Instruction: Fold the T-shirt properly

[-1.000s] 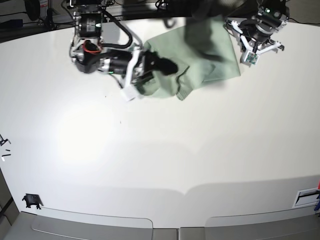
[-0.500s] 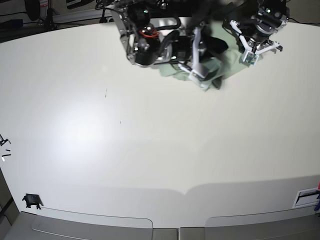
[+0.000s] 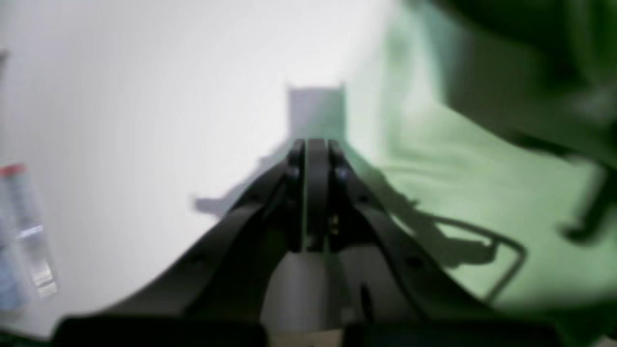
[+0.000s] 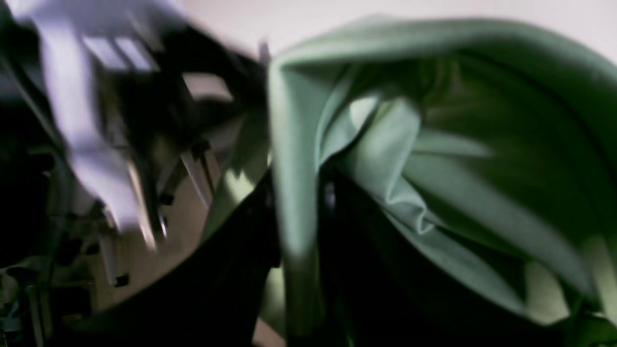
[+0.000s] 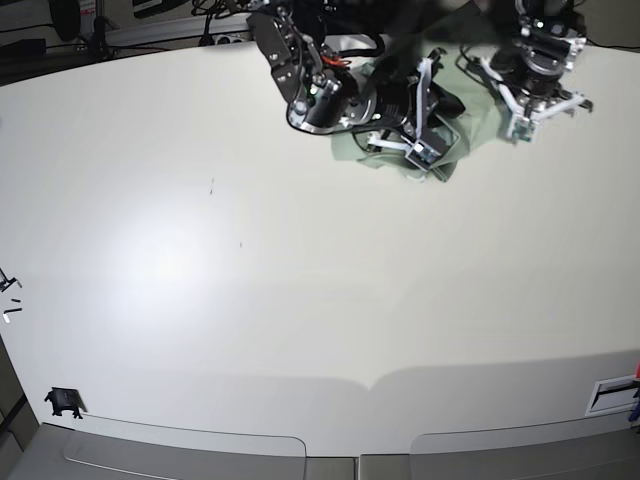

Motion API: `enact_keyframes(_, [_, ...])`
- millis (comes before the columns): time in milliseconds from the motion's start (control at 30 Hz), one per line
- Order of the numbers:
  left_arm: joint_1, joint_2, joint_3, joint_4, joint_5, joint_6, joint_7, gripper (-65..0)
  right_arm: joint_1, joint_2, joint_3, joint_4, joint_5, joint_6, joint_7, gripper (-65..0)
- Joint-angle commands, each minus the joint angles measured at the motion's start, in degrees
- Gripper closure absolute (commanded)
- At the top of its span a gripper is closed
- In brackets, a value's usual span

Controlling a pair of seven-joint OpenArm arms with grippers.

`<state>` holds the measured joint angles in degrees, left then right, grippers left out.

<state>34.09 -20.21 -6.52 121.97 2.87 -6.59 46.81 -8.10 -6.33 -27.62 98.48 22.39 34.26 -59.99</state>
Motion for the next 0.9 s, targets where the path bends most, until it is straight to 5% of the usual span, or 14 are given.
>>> enact_keyframes(0, [0.3, -0.5, -1.2, 1.6, -0.1, 0.2, 0.4, 0.0, 0.7, -0.7, -0.1, 1.0, 0.5, 0.2, 1.7, 0.0])
enact_keyframes(267, [5.9, -0.6, -9.2, 1.7, -8.9, -5.6, 5.1, 0.0, 0.8, -0.7, -0.1, 1.0, 0.5, 0.2, 2.2, 0.0])
enact_keyframes(433, [10.0, -0.6, -10.4, 1.7, -9.0, -8.9, 6.1, 0.0, 1.1, -0.7, -0.1, 1.0, 0.5, 0.2, 2.1, 0.0])
enact_keyframes(633, [10.4, -0.6, -10.4, 0.5, -16.3, -14.6, 2.6, 0.0, 1.8, -0.7, -0.1, 1.0, 0.4, 0.2, 2.1, 0.0])
enact_keyframes(867, [5.7, 1.8, -10.3, -2.9, -16.7, -14.7, 1.9, 0.0, 4.0, -0.7, -0.1, 1.1, -2.8, -1.5, 2.0, 0.0])
